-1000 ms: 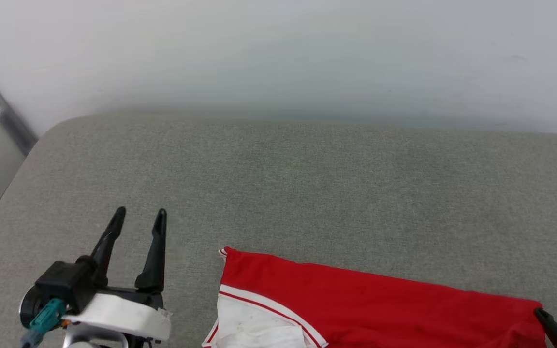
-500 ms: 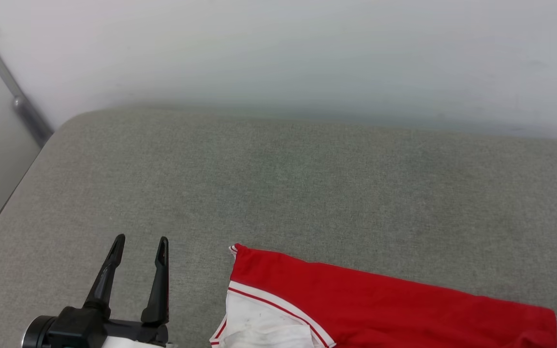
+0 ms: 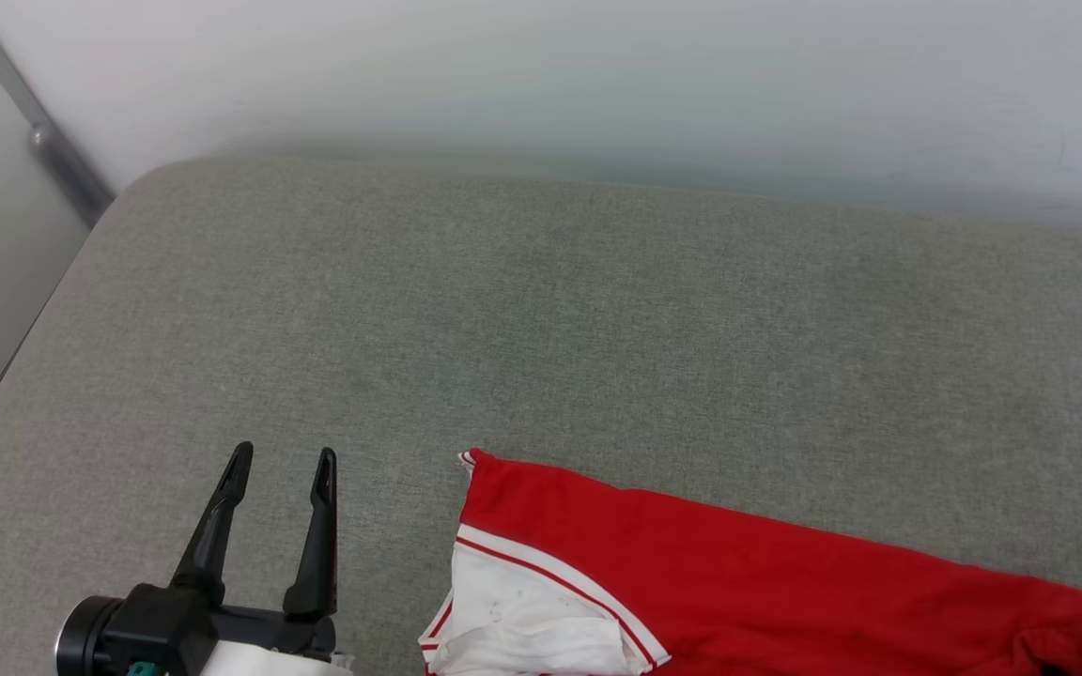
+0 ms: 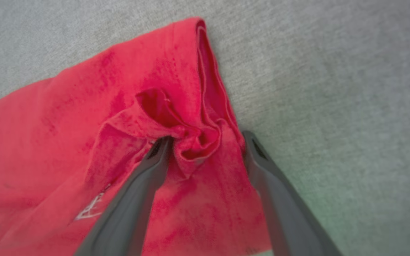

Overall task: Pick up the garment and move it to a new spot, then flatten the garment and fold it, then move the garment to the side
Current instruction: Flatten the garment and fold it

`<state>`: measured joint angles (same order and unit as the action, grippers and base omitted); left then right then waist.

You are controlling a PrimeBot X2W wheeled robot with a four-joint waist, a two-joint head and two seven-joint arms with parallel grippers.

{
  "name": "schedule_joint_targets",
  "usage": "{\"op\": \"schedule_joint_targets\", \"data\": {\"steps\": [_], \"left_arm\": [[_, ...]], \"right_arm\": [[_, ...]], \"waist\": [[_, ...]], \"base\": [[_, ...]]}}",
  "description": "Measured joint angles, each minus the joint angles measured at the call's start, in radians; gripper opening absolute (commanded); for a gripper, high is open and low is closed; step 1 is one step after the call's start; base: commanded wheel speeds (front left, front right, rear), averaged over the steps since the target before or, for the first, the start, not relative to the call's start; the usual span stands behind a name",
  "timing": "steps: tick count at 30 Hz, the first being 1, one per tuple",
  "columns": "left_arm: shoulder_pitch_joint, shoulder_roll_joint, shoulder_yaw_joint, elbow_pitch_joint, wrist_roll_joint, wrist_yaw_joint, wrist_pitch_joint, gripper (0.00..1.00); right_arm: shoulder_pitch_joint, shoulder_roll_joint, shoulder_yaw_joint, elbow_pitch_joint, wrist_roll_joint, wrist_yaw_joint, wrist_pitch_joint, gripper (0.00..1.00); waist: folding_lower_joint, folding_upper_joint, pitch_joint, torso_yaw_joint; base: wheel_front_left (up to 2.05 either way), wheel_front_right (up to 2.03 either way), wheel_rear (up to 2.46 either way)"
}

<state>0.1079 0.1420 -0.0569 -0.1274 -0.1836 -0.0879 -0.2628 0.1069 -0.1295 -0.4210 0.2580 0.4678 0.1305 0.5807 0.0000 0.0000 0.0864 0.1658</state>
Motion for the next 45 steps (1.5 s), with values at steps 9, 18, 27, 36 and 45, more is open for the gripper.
{"op": "schedule_joint_targets", "data": {"steps": [9,18,27,36,45], "left_arm": [[-0.007,-0.026,0.032,0.021,0.024,-0.028,0.000,1.00],[0.000,-0.038,0.032,0.035,0.038,-0.039,0.000,1.00],[0.007,-0.044,0.033,0.061,0.029,-0.041,0.000,1.00],[0.002,-0.051,0.016,0.065,0.015,-0.041,0.000,1.00],[-0.002,-0.057,-0.001,0.087,0.008,-0.041,0.000,1.00]], "right_arm": [[0.001,-0.026,0.095,0.037,0.078,-0.006,-0.035,0.00],[0.005,-0.067,0.081,0.064,0.056,0.002,-0.115,0.00],[0.000,-0.200,-0.048,0.086,-0.033,0.001,-0.149,0.00],[0.017,-0.185,0.004,-0.073,-0.031,0.001,-0.046,0.00],[0.095,-0.086,0.143,-0.323,0.006,0.000,0.096,0.00]], "waist": [[0.0000,0.0000,-0.005,0.007],[0.0000,0.0000,-0.036,-0.011],[0.0000,0.0000,-0.044,-0.044],[0.0000,0.0000,-0.050,-0.070],[0.0000,0.0000,-0.072,-0.062]], "base": [[0.00,0.00,0.00],[0.00,0.00,0.00],[0.00,0.00,0.00],[0.00,0.00,0.00],[0.00,0.00,0.00]]}}
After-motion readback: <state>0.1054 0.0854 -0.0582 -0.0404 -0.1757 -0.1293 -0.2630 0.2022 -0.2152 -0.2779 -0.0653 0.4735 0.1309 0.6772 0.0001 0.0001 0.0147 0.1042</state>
